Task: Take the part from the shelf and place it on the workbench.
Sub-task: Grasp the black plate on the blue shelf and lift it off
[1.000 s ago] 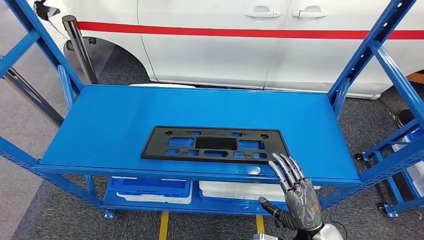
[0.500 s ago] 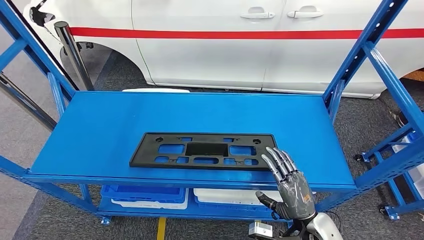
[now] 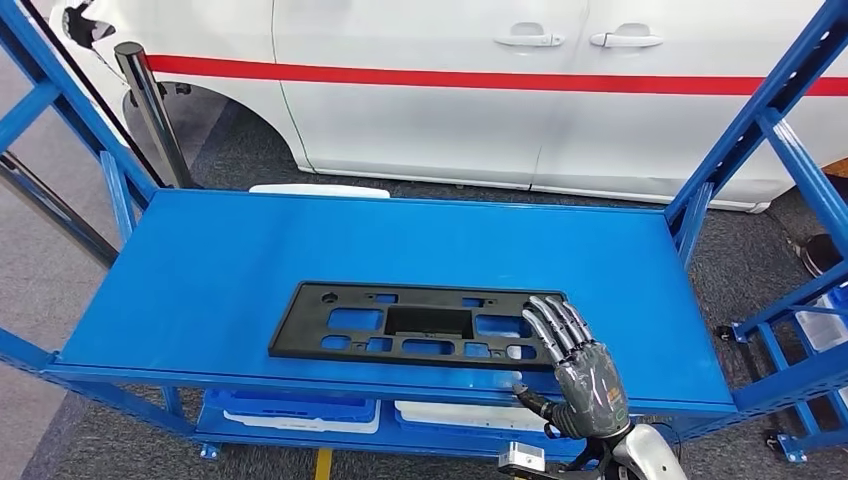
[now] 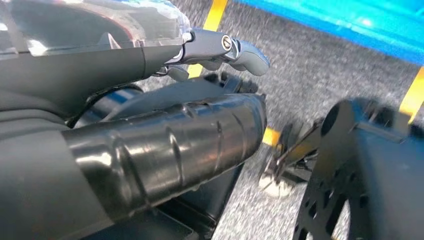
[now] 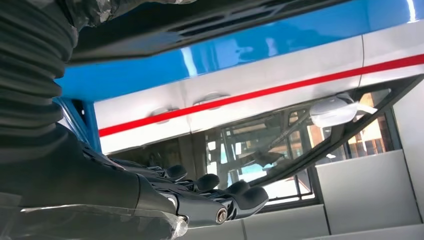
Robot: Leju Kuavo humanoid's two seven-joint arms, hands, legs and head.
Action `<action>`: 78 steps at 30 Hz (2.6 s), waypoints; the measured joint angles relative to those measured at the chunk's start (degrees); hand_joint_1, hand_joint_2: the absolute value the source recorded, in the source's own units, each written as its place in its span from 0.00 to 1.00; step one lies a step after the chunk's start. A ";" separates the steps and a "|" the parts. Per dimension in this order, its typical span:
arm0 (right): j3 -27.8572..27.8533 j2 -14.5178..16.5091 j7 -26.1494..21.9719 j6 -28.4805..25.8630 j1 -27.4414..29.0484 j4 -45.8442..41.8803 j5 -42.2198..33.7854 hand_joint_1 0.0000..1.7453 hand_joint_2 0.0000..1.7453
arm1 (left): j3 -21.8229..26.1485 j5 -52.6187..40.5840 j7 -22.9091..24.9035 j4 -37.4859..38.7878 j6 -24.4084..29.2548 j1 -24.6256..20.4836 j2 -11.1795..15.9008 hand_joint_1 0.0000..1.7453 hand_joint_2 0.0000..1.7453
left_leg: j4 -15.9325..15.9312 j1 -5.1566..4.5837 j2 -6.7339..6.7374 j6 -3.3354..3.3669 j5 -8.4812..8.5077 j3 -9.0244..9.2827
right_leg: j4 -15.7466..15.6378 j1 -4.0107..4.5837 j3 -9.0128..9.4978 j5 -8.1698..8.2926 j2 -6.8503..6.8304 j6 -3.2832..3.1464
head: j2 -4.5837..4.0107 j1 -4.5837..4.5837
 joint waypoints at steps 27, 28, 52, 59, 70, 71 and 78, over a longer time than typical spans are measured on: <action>3.69 -1.31 -0.61 4.73 -1.71 -0.54 -1.64 0.00 1.00 | -0.30 -2.61 1.41 0.02 3.27 -0.21 0.14 0.00 0.00 | -1.16 -0.12 0.13 -1.30 -1.05 1.24 | -1.49 0.41 0.98 -0.23 0.09 -2.55 | 0.00 -0.05; 4.02 -1.50 -0.69 5.10 -1.96 -0.55 -1.80 0.00 1.00 | -0.32 -2.67 1.45 0.02 3.26 -0.22 0.14 0.00 0.00 | -1.14 -0.12 0.12 -1.30 -1.06 1.24 | -1.49 0.39 0.99 -0.22 0.09 -2.54 | 0.00 -0.05; 11.66 -6.98 2.24 16.61 -14.26 0.90 -6.08 0.00 1.00 | -0.66 -4.11 1.59 0.02 2.88 -0.41 0.16 0.00 0.00 | -1.04 -0.18 0.14 -1.32 -1.13 1.22 | -1.59 0.31 1.05 -0.17 0.09 -2.38 | 0.00 -0.05; 12.45 -7.22 2.27 16.61 -14.53 1.11 -6.12 0.00 1.00 | -0.66 -4.11 1.57 0.02 2.87 -0.41 0.16 0.00 0.00 | -1.04 -0.18 0.14 -1.32 -1.13 1.22 | -1.59 0.31 1.05 -0.17 0.09 -2.38 | 0.00 -0.05; 13.58 -7.68 3.76 19.73 -16.55 1.79 -7.00 0.00 1.00 | -0.66 -4.12 1.59 0.02 2.58 -0.41 0.16 0.00 0.00 | -1.04 -0.18 0.14 -1.32 -1.13 1.22 | -1.59 0.30 1.05 -0.17 0.08 -2.38 | 0.00 -0.05; 13.84 -7.75 4.18 20.45 -17.18 1.99 -7.01 0.00 1.00 | -0.66 -4.12 1.60 0.02 2.56 -0.41 0.16 0.00 0.00 | -1.04 -0.18 0.14 -1.32 -1.13 1.22 | -1.59 0.30 1.05 -0.16 0.09 -2.38 | 0.00 -0.05; 16.13 -8.16 6.69 23.89 -21.42 3.98 -6.77 0.00 1.00 | -0.66 -4.40 0.65 0.02 3.27 -0.41 0.20 0.00 0.00 | -1.04 -0.18 0.14 -1.32 -1.13 1.22 | -1.59 0.31 1.05 -0.15 0.08 -2.36 | 0.00 -0.05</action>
